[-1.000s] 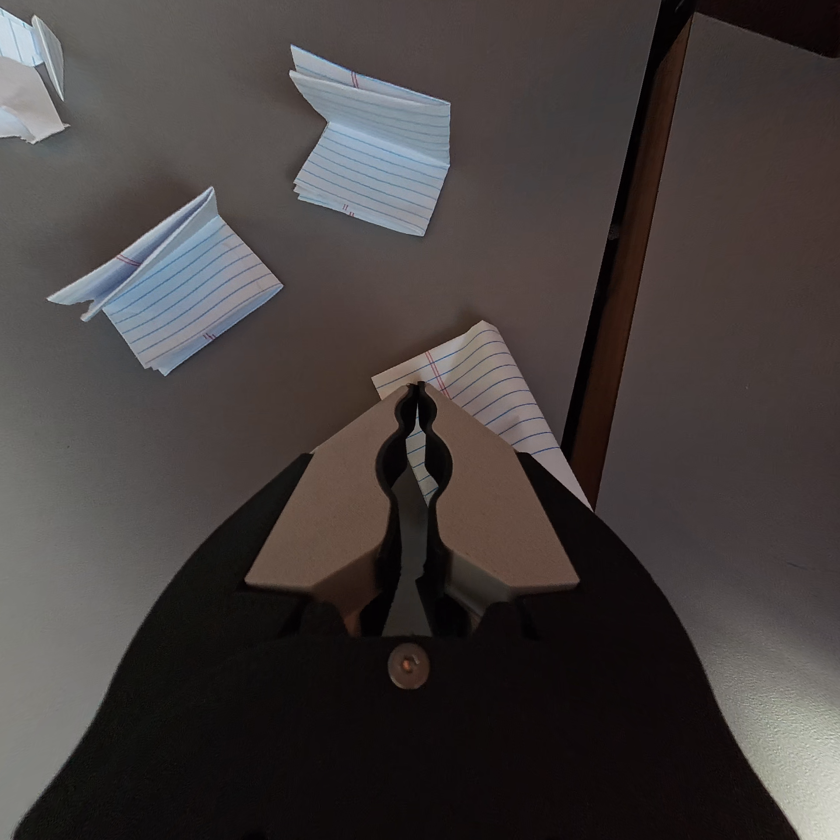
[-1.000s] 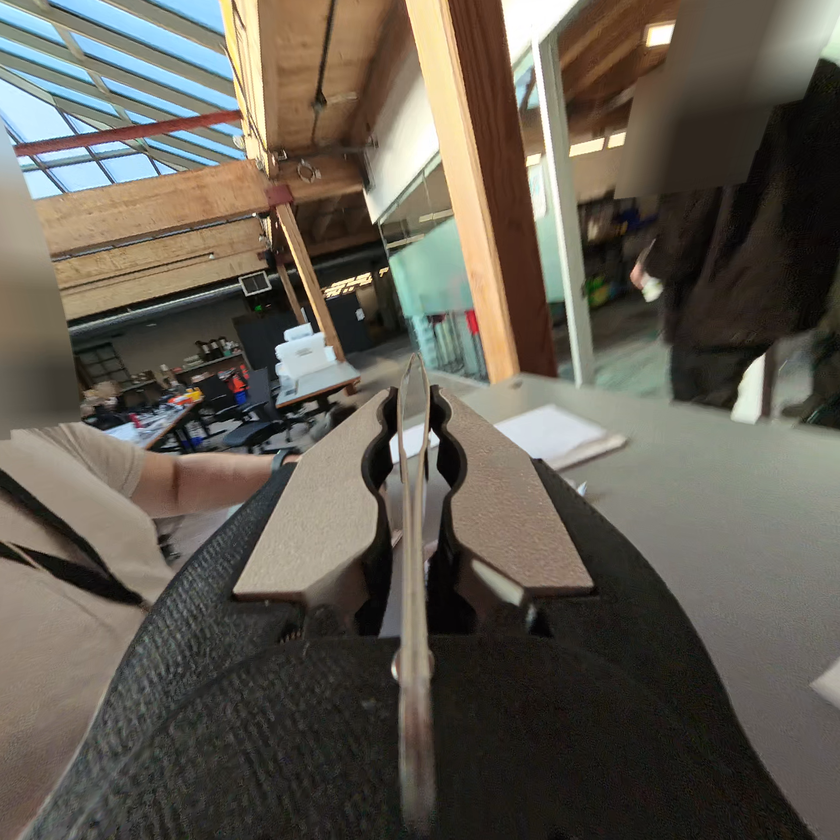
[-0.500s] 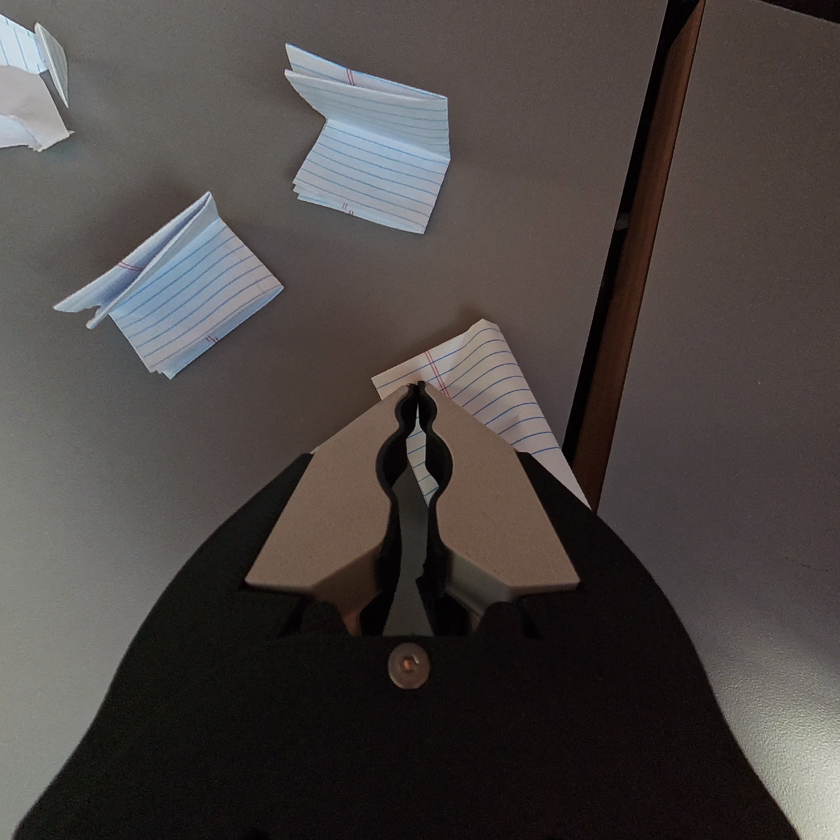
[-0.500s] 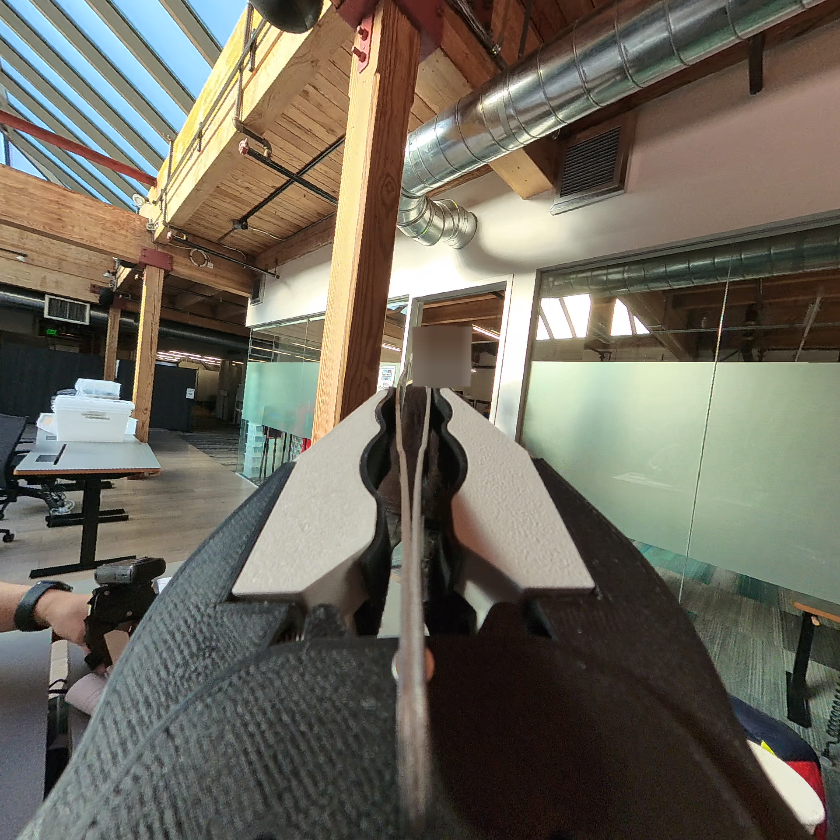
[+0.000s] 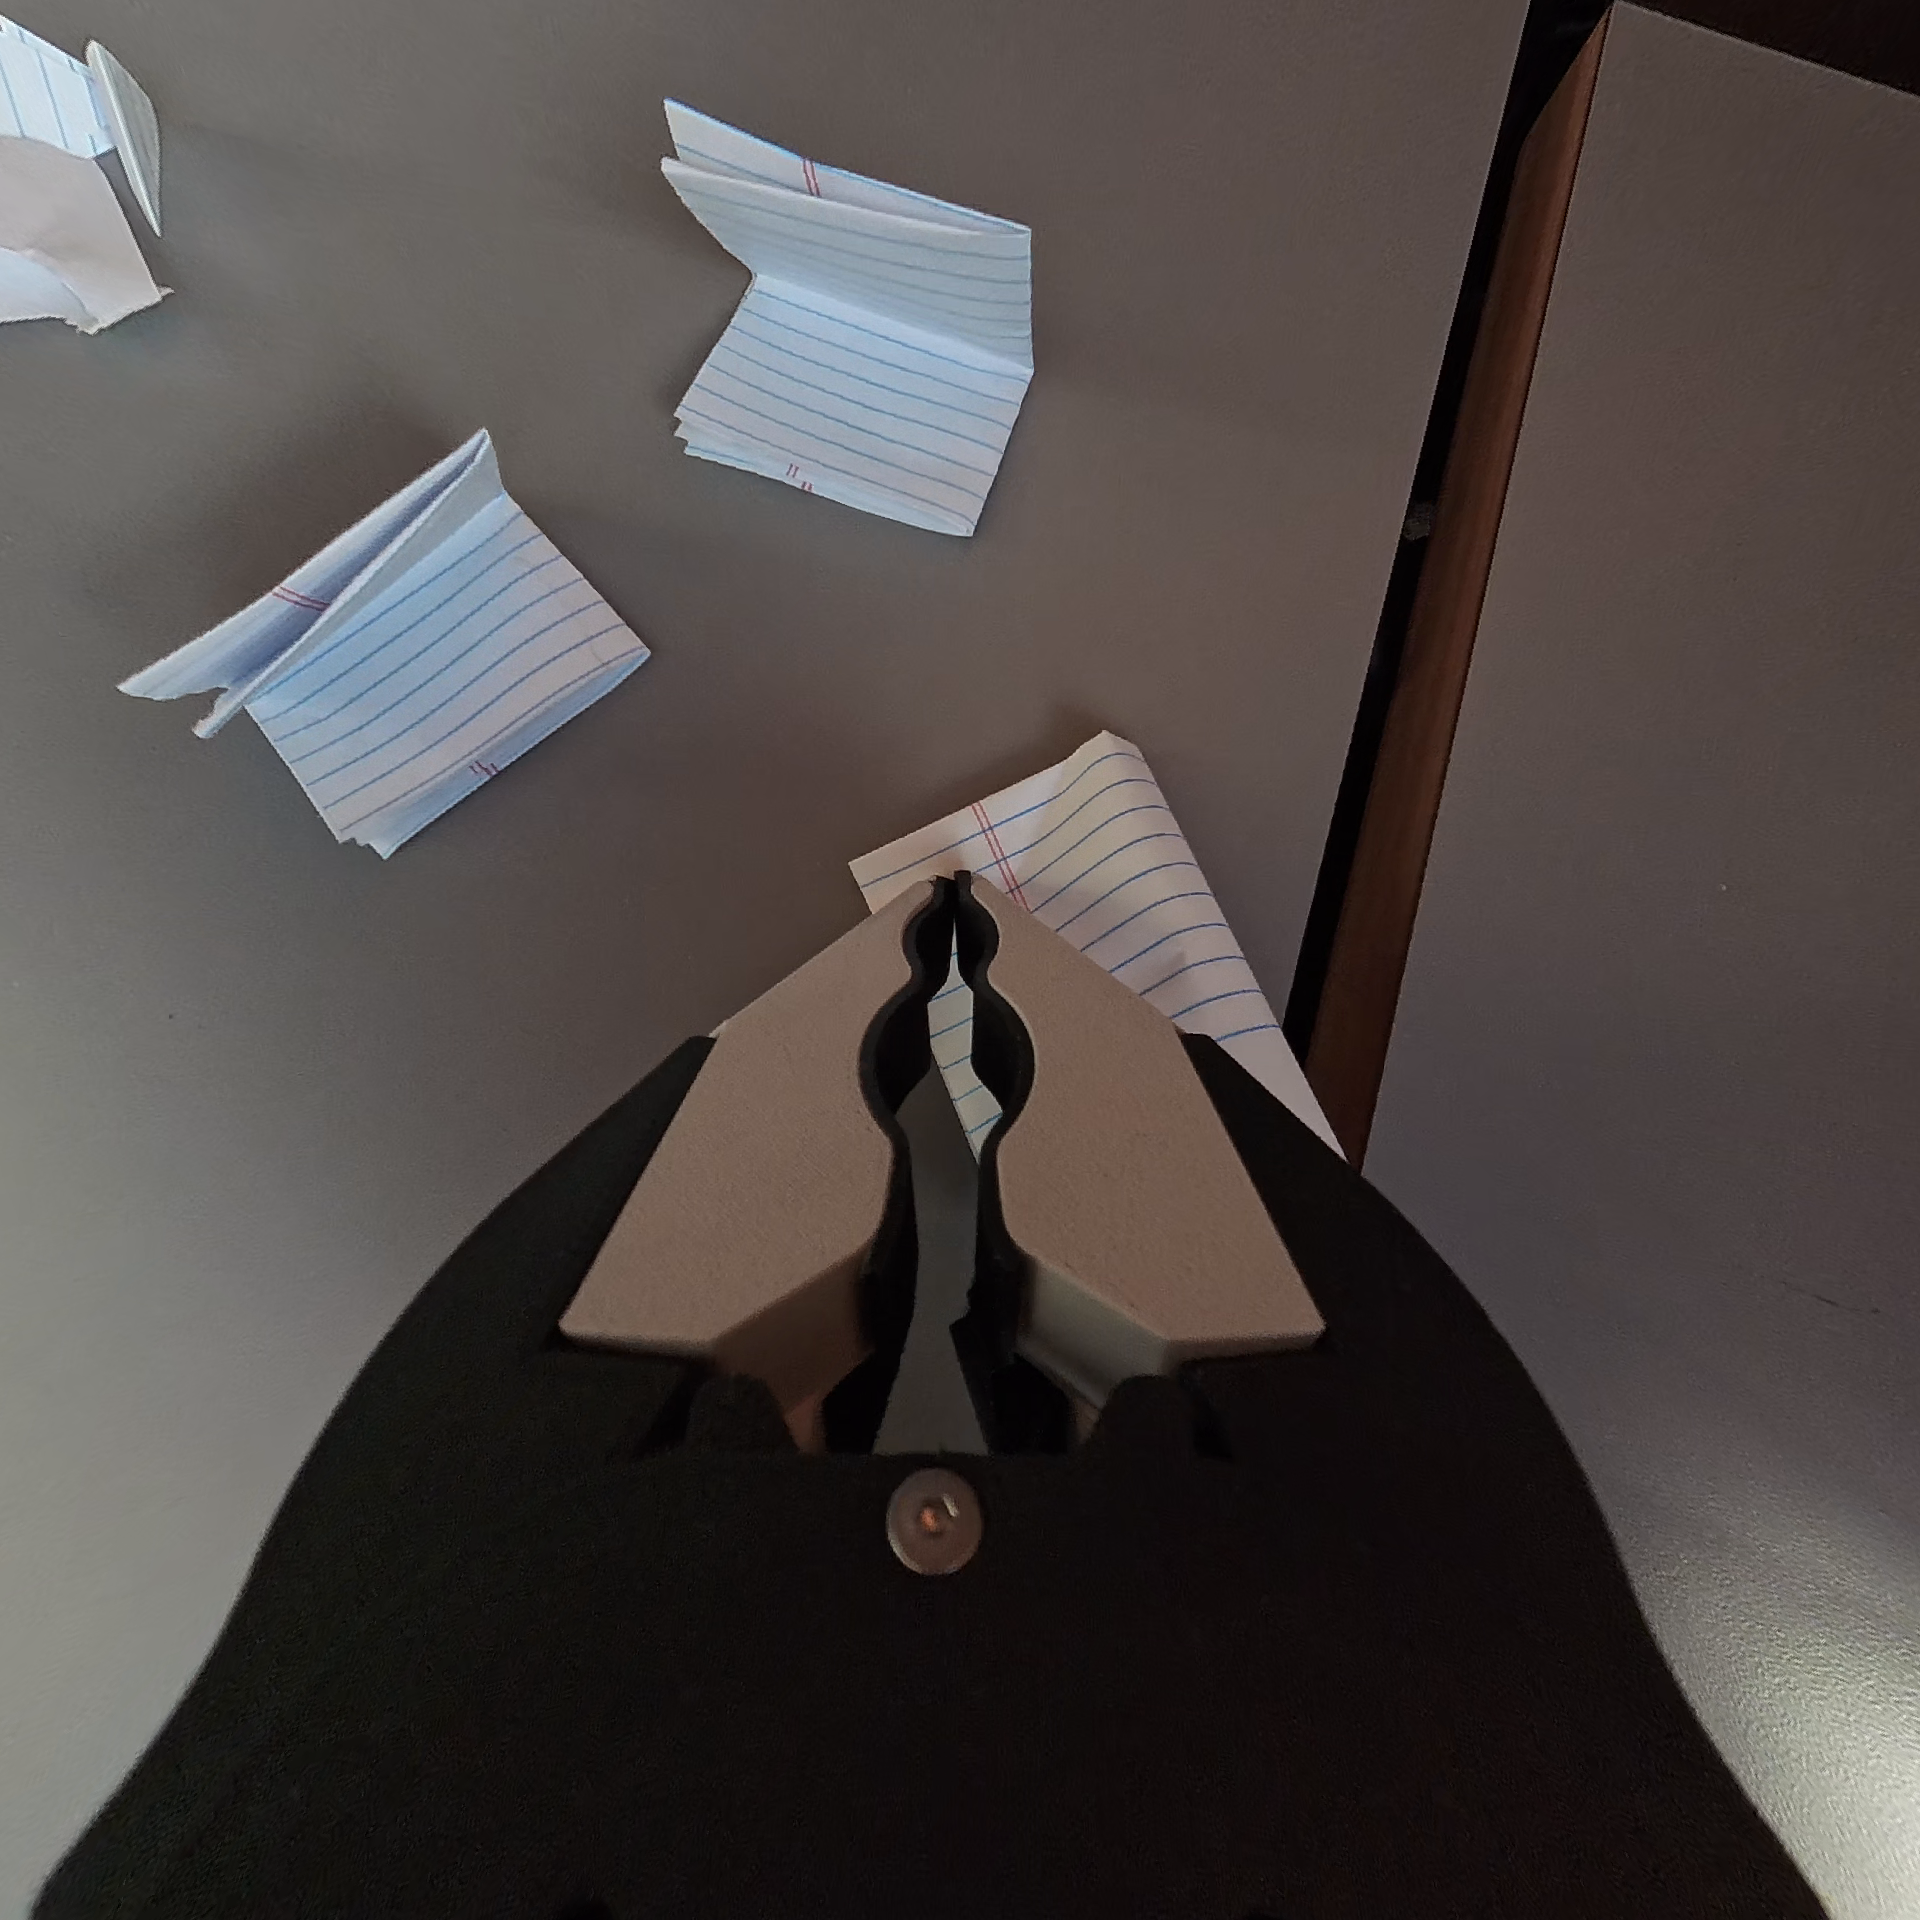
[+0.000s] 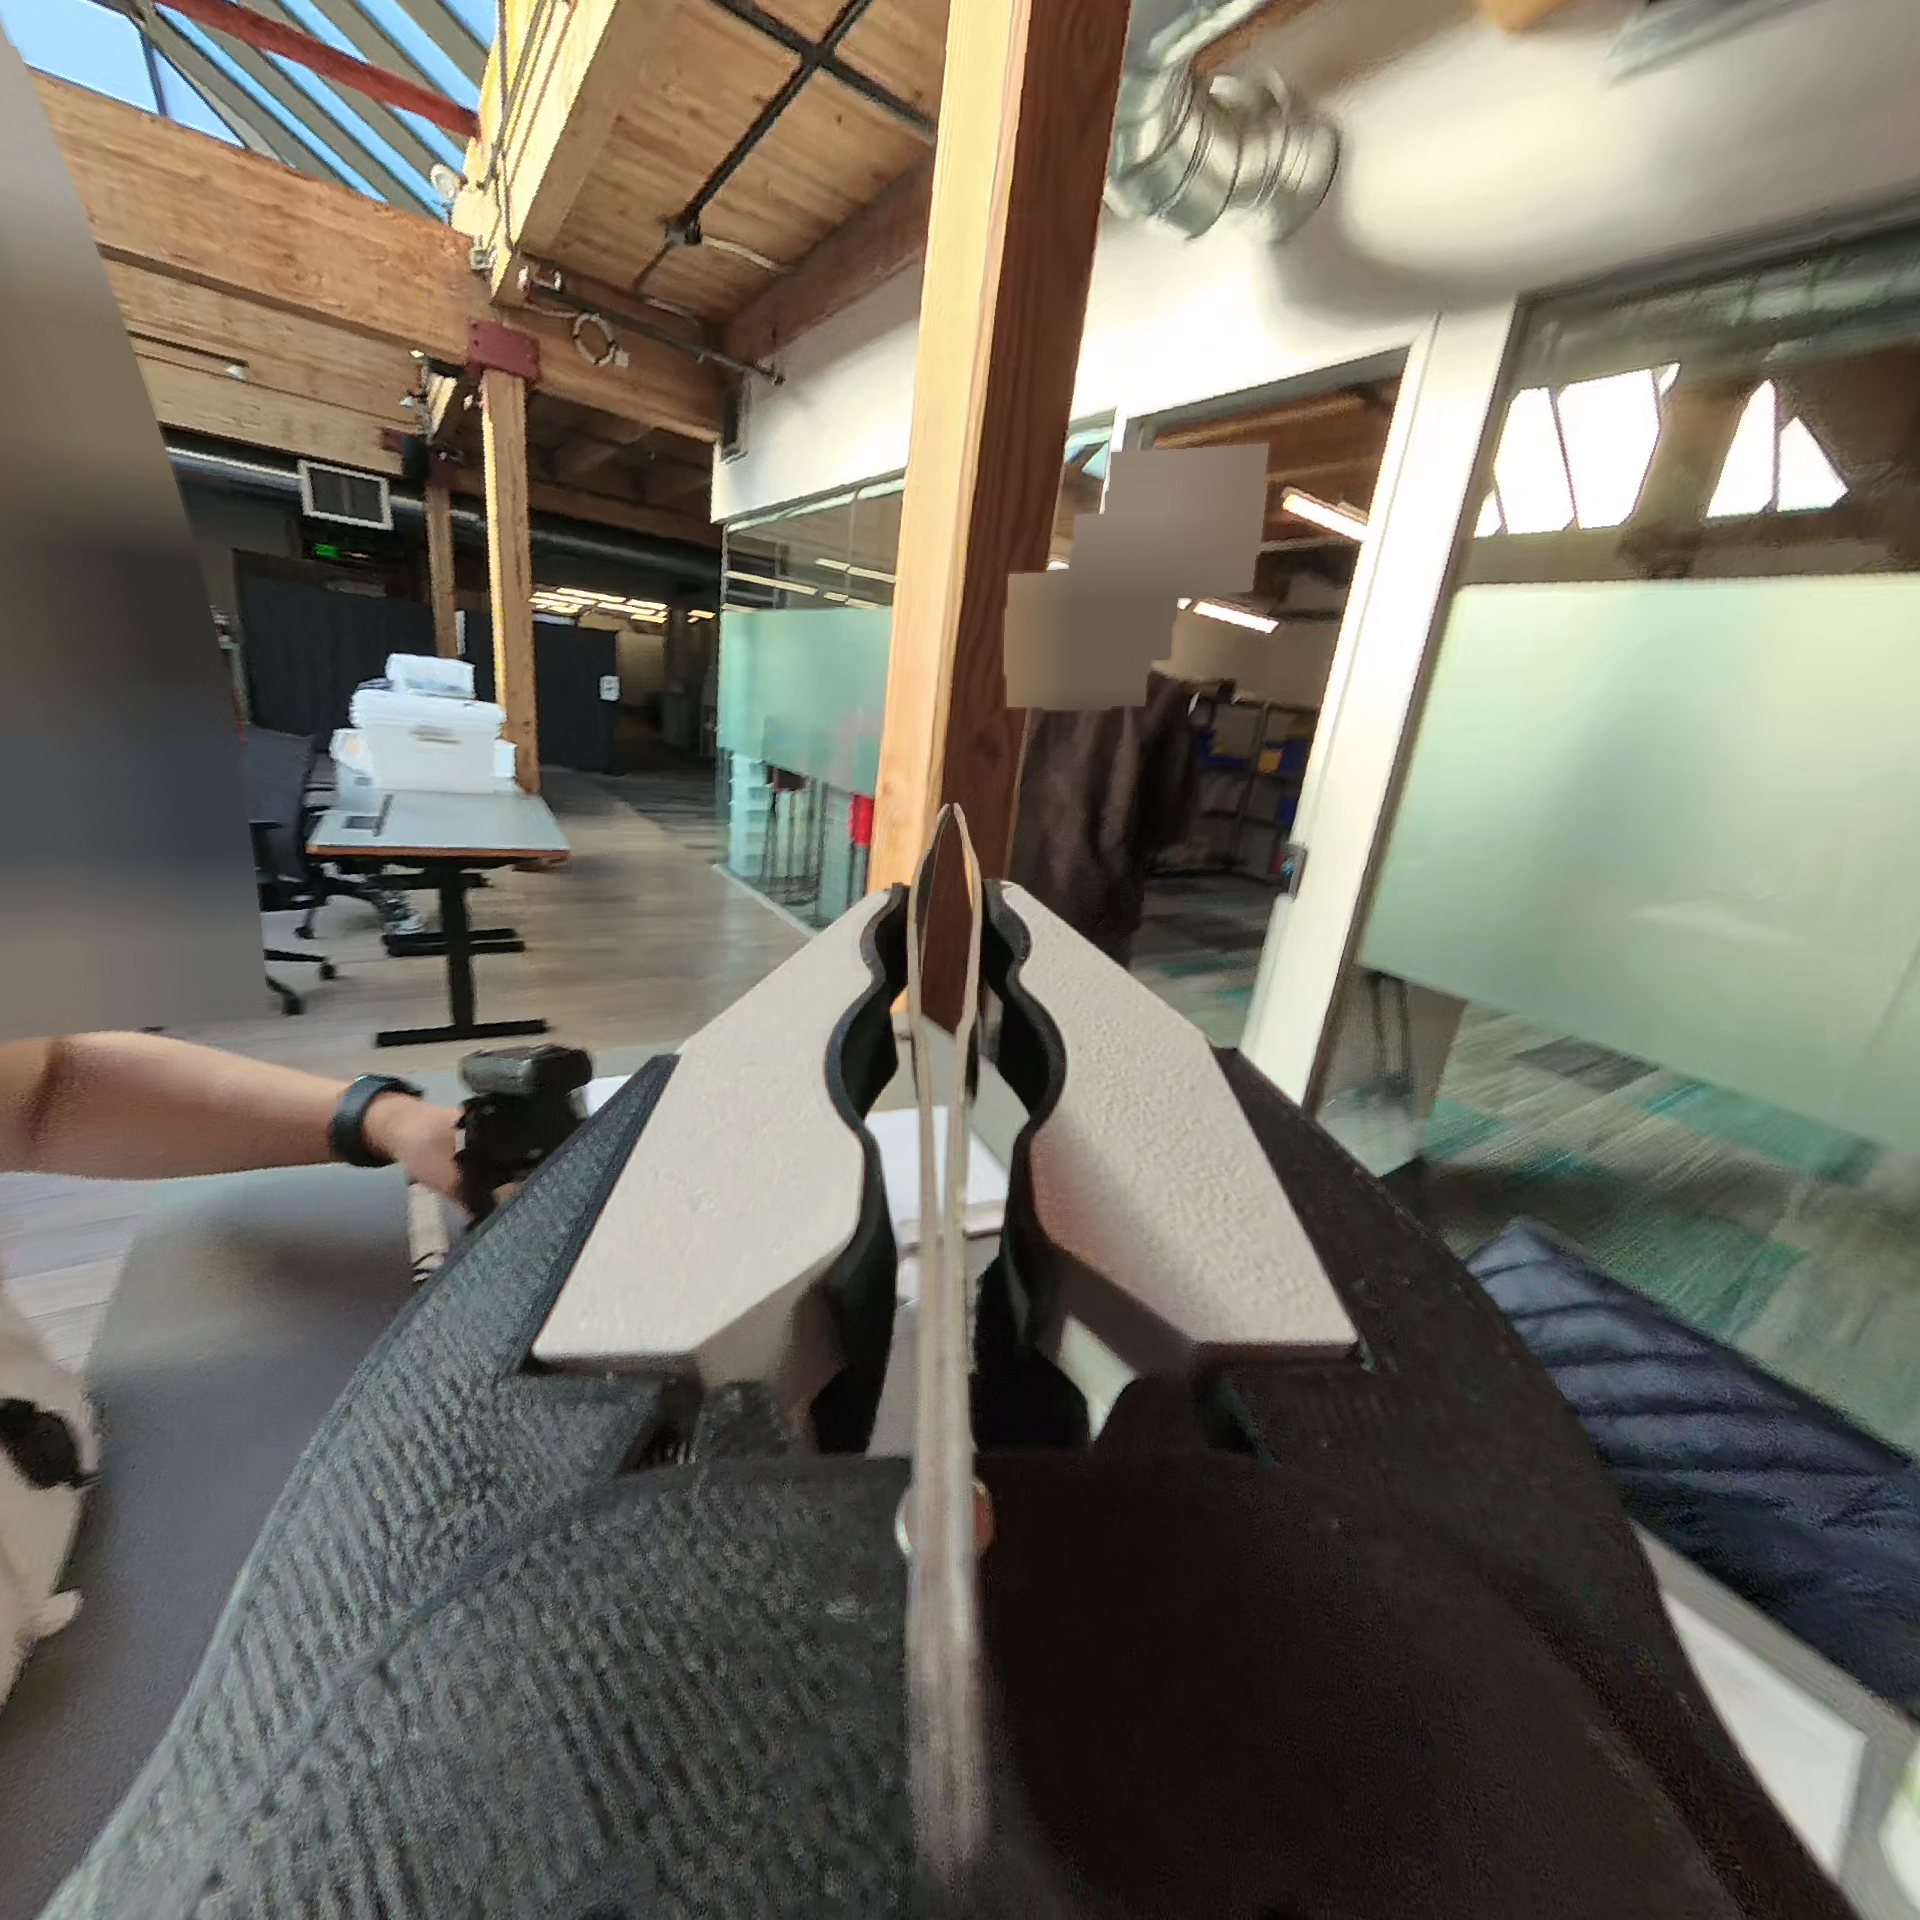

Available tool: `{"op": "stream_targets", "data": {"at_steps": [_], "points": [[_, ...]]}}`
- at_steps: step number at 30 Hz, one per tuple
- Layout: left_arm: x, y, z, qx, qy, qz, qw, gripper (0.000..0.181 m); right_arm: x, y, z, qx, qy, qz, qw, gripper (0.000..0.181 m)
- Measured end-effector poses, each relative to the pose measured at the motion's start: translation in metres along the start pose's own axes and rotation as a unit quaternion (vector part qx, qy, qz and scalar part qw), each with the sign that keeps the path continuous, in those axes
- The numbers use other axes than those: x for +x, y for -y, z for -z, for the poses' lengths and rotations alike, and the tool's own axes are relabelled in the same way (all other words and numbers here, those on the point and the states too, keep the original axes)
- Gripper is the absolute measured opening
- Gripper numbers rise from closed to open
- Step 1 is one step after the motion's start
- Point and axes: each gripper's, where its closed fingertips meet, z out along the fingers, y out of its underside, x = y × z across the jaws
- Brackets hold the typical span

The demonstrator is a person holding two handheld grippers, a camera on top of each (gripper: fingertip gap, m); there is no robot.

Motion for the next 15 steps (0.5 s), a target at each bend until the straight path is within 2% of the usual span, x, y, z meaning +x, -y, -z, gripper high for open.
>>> {"op": "stream_targets", "data": {"at_steps": [2,4,6,8,9,11,12,15], "points": [[0.000,0.000,0.000,-0.004,0.000,-0.002,1.000,0.000,-0.020,-0.052,-0.022,-0.047,0.040,-0.084,0.995,0.012],[0.000,0.000,0.000,-0.006,0.000,-0.003,1.000,0.000,-0.046,-0.121,-0.042,-0.107,0.076,-0.188,0.973,0.011],[0.000,0.000,0.000,-0.006,0.000,-0.002,1.000,0.000,-0.077,-0.197,-0.056,-0.182,0.100,-0.281,0.937,0.011],[0.000,0.000,0.000,-0.005,-0.001,-0.001,1.000,0.000,-0.102,-0.258,-0.064,-0.240,0.105,-0.370,0.891,0.011],[0.000,0.000,0.000,-0.004,-0.001,-0.002,1.000,0.000,-0.112,-0.278,-0.068,-0.253,0.110,-0.410,0.869,0.011],[0.000,0.000,0.000,-0.004,0.000,-0.005,1.000,0.000,-0.129,-0.299,-0.078,-0.260,0.130,-0.465,0.836,0.010],[0.000,0.000,0.000,-0.005,0.000,-0.007,1.000,0.000,-0.137,-0.309,-0.081,-0.276,0.136,-0.471,0.827,0.011],[0.000,0.000,0.000,-0.005,0.002,-0.009,1.000,0.000,-0.154,-0.336,-0.084,-0.344,0.131,-0.437,0.820,0.011]]}}
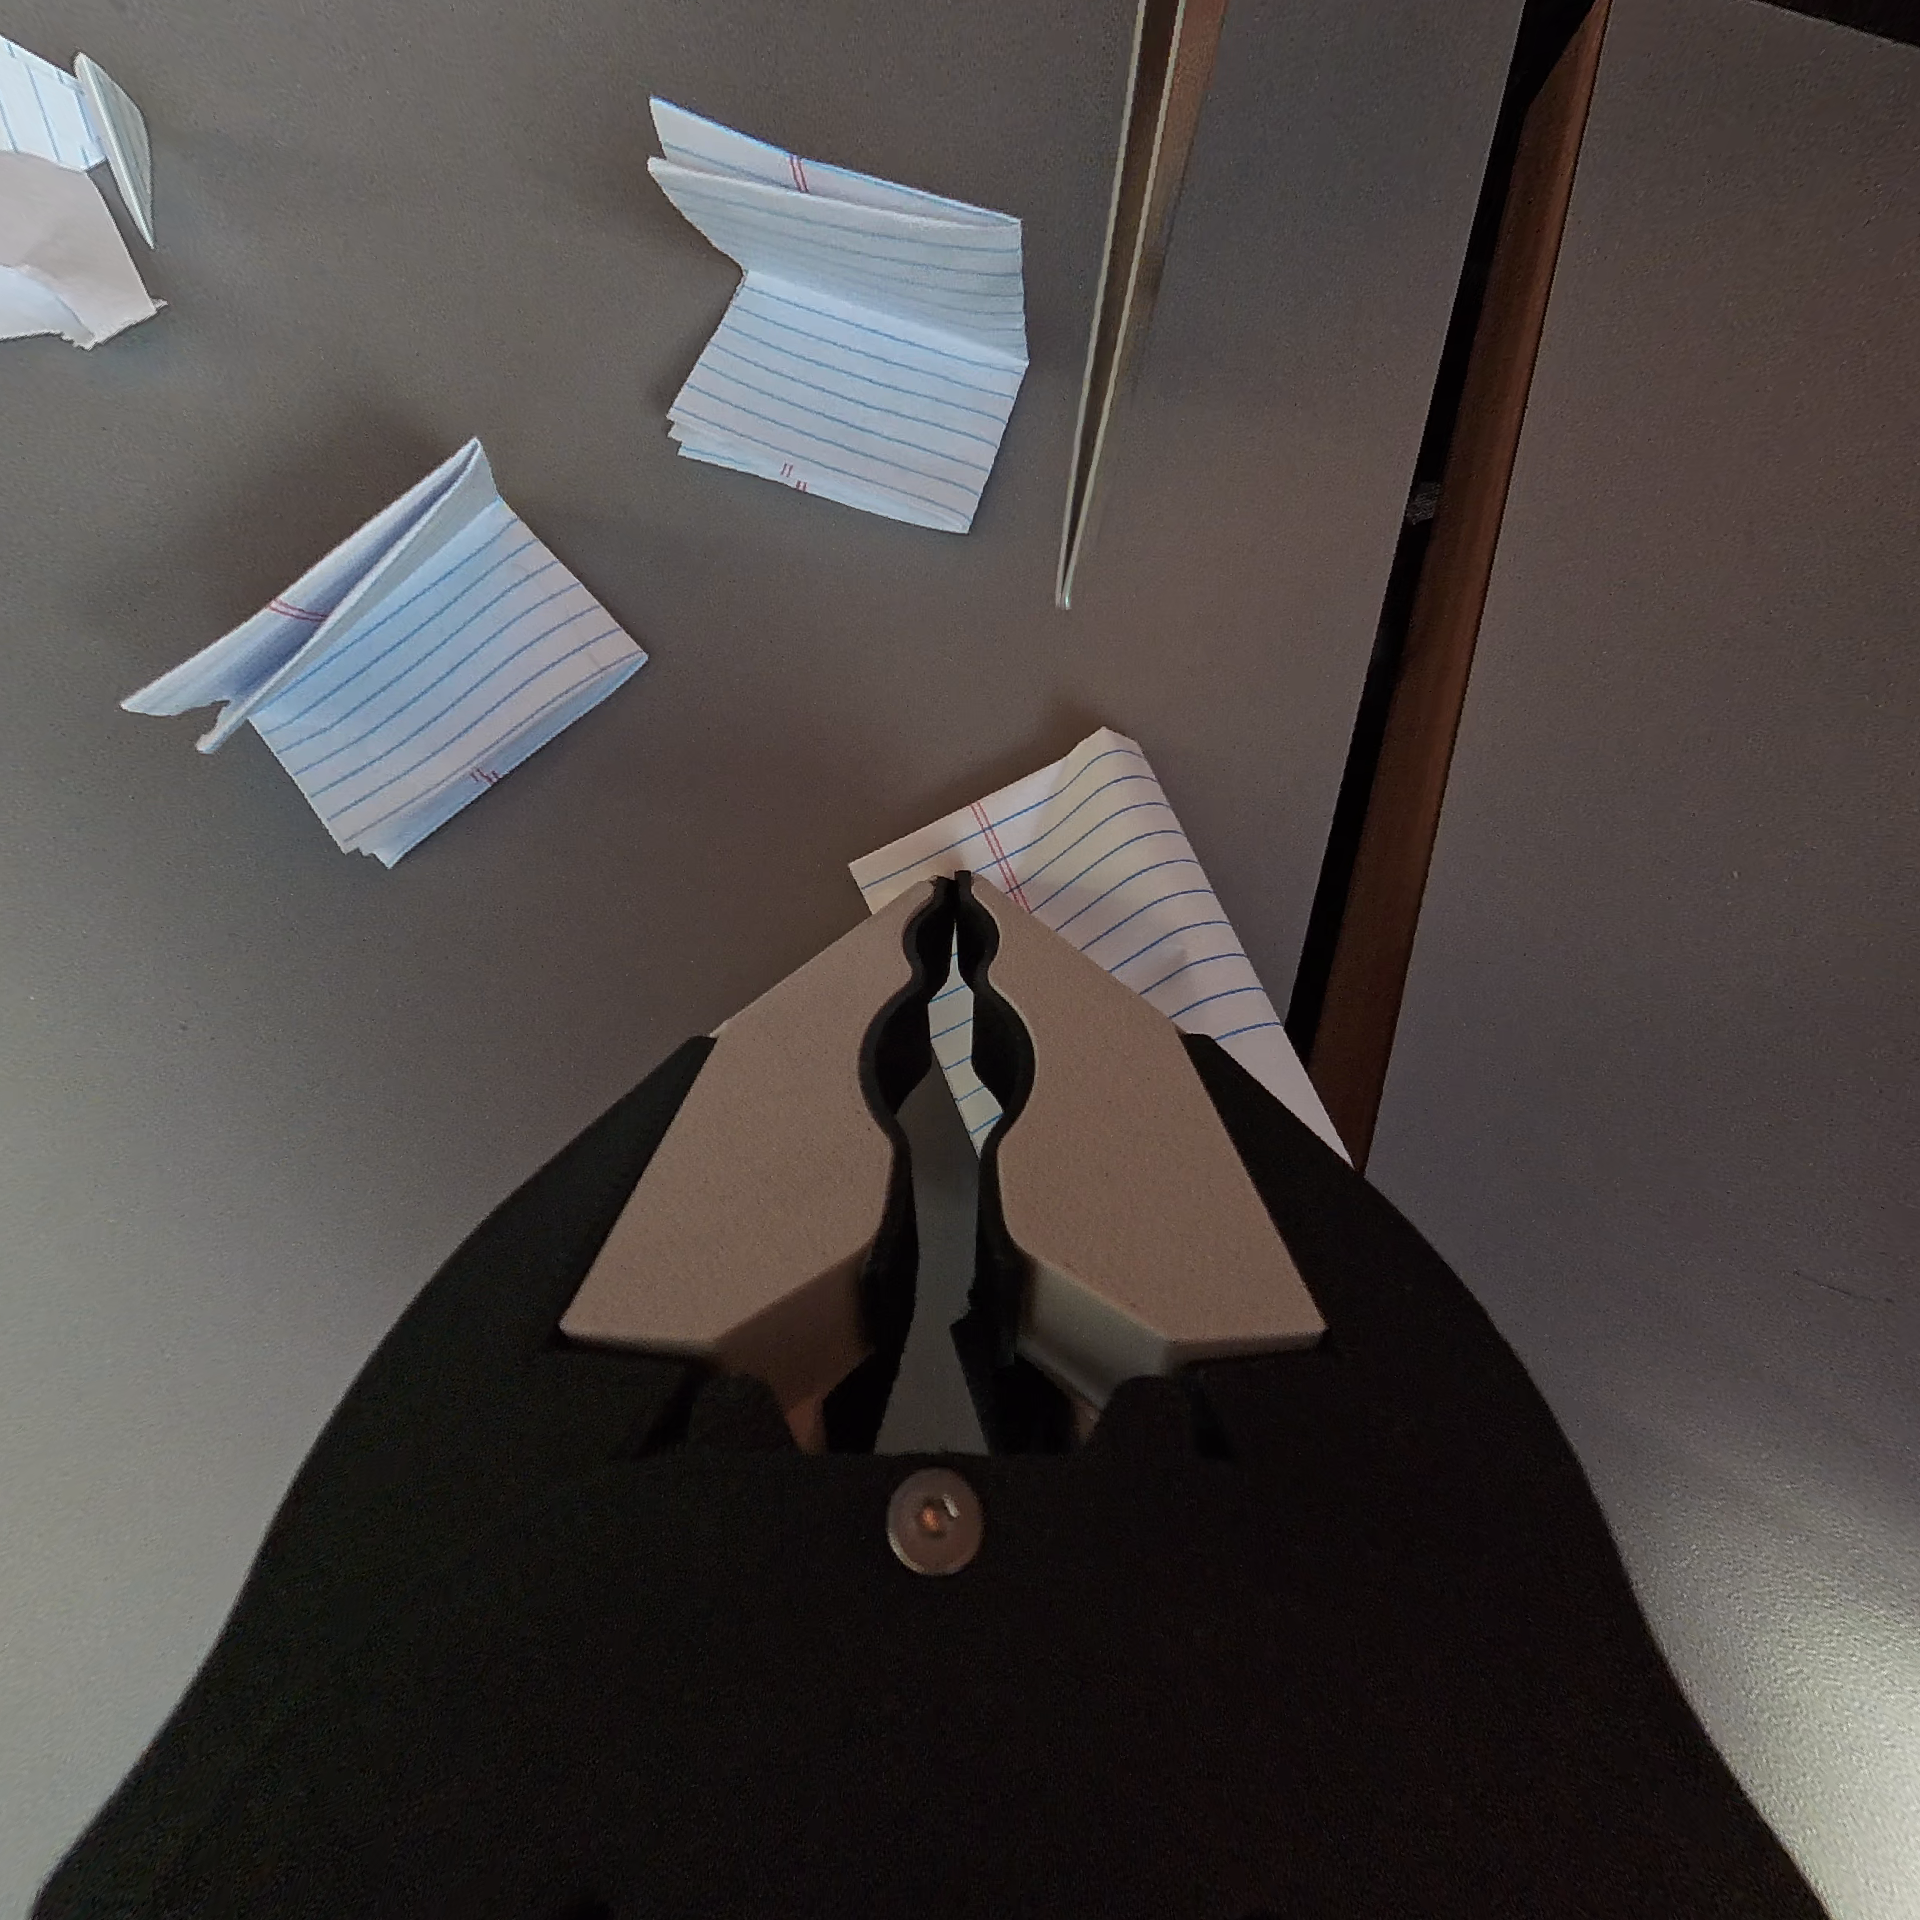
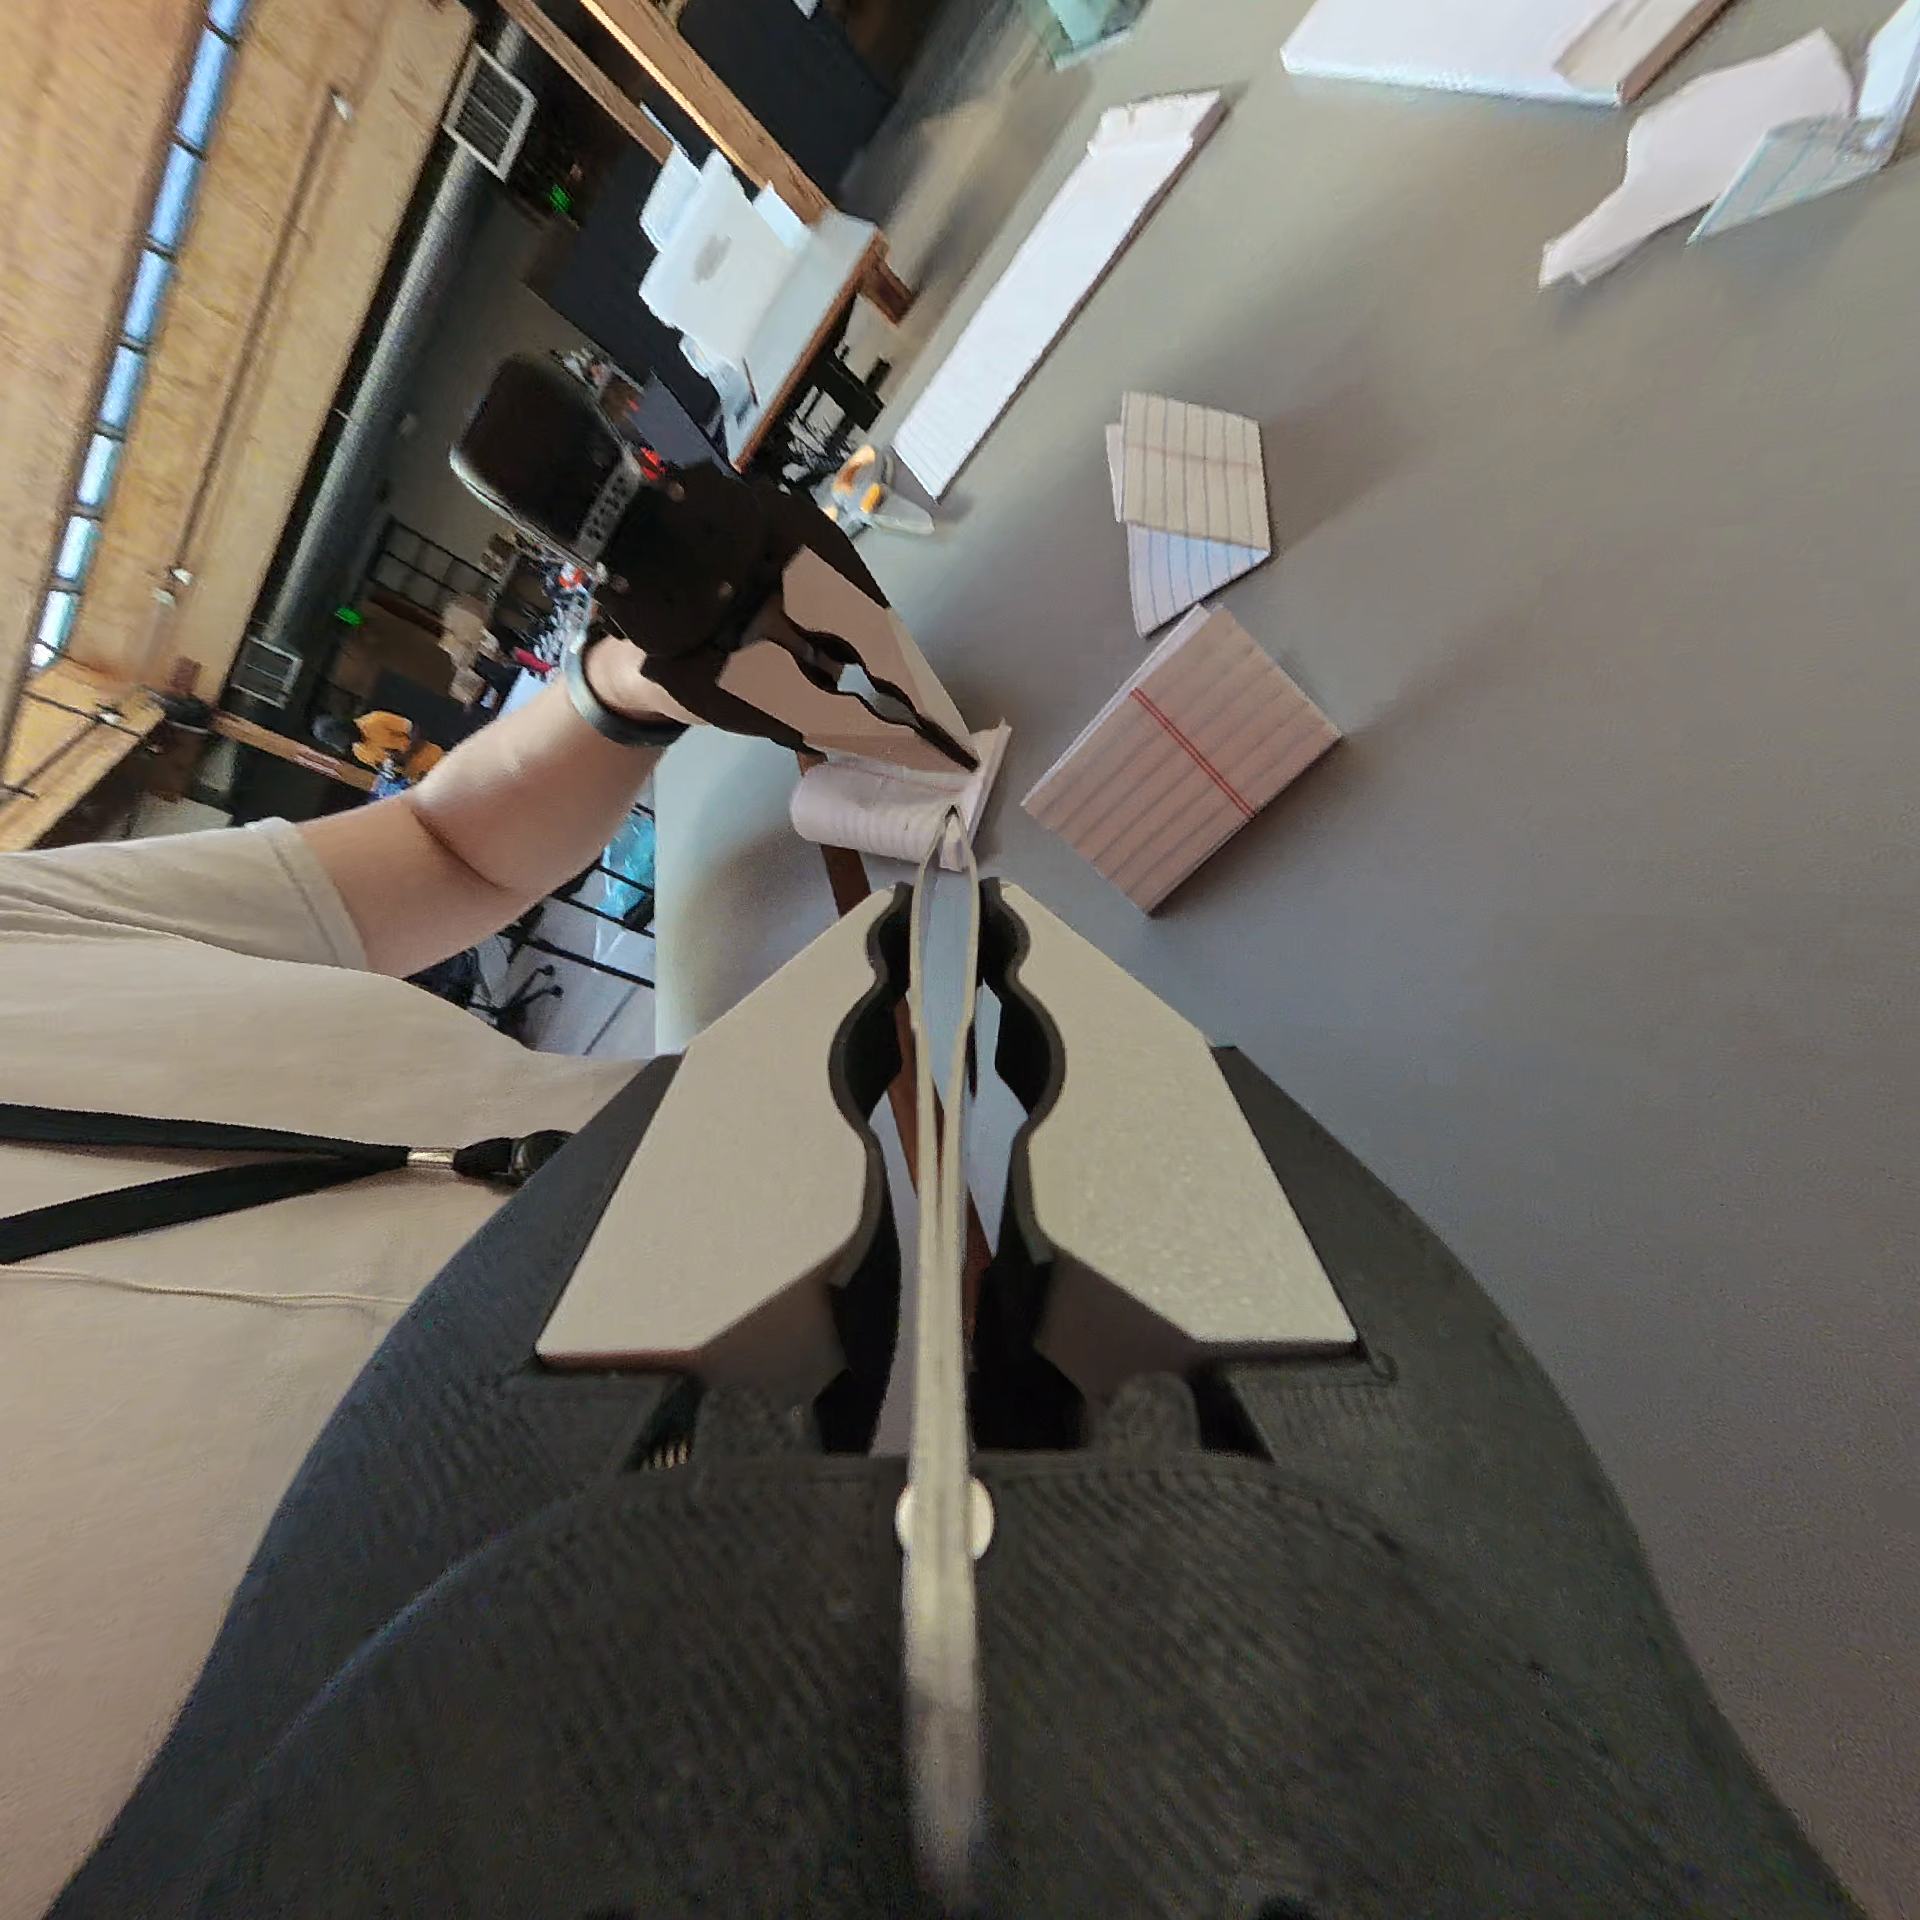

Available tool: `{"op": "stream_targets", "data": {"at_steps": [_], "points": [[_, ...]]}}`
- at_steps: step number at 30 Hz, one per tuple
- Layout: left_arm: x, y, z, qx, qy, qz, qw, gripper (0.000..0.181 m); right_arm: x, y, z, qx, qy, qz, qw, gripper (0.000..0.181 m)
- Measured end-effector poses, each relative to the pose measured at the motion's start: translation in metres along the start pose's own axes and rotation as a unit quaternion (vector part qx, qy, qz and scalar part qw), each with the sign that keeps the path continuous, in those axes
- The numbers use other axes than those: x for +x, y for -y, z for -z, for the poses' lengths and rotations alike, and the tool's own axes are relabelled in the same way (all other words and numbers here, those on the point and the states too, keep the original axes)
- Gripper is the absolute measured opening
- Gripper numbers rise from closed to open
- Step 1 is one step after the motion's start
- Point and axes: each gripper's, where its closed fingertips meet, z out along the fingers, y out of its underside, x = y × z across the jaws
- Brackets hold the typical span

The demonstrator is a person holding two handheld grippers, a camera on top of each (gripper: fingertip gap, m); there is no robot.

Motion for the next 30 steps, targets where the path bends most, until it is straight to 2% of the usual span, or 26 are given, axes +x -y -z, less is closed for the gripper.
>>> {"op": "stream_targets", "data": {"at_steps": [4,16,30], "points": [[0.000,0.000,0.000,0.005,0.004,0.000,1.000,0.000,0.008,-0.012,-0.015,-0.025,-0.013,-0.008,1.000,0.012],[0.000,0.000,0.000,0.016,-0.005,-0.007,1.000,0.000,0.010,-0.022,-0.027,-0.029,0.064,-0.107,0.992,0.011],[0.002,0.000,0.000,0.025,0.003,-0.021,0.999,0.000,0.017,-0.031,-0.037,-0.048,0.103,-0.164,0.980,0.011]]}}
